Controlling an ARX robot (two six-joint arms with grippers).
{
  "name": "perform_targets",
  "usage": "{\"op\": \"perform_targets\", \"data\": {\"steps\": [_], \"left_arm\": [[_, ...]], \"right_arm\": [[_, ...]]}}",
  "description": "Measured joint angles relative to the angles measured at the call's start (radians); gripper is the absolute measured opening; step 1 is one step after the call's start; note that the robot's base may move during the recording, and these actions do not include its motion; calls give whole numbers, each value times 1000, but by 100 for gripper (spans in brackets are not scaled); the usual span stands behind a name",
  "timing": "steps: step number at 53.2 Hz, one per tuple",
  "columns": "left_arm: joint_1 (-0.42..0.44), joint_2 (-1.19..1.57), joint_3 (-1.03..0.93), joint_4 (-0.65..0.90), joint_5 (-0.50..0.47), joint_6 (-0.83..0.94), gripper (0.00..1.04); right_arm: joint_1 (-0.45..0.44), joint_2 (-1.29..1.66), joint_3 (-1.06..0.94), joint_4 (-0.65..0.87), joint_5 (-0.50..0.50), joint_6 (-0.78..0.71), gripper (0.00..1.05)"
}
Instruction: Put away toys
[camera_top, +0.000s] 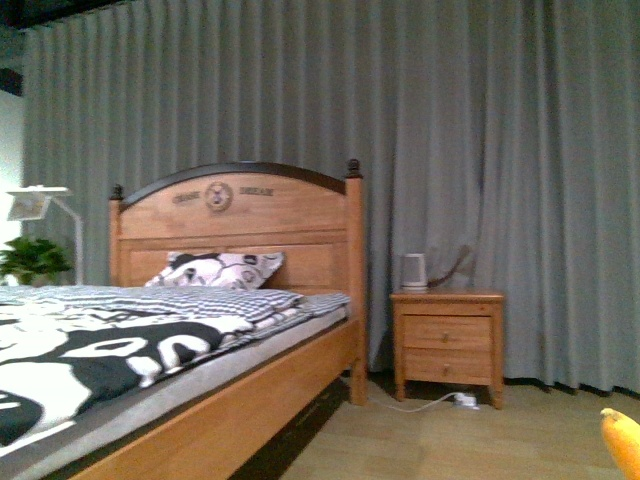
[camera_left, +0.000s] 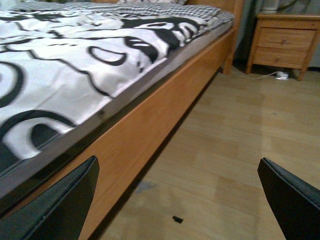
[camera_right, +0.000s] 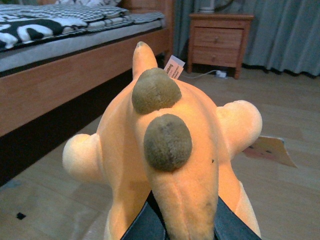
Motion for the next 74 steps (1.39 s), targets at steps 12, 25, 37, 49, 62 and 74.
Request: {"op": "perform_targets", "data": {"steps": [12,25,37,49,62,74], "left_arm": [[0,0,0,0,3,0,98],[-1,0,0,0,8,0,98],[-1,0,0,0,2,0,98],[-1,0,0,0,2,0,98],[-1,0,0,0,2,0,98],[-1,0,0,0,2,0,98]], "right_arm": [[0,0,0,0,0,0,6],[-1,0,0,0,9,0,6],[0,0,0,0,-10,-1,6],[0,0,0,0,-3,-1,6],[0,0,0,0,-3,-2,6],[0,0,0,0,-2,-2,6]]}}
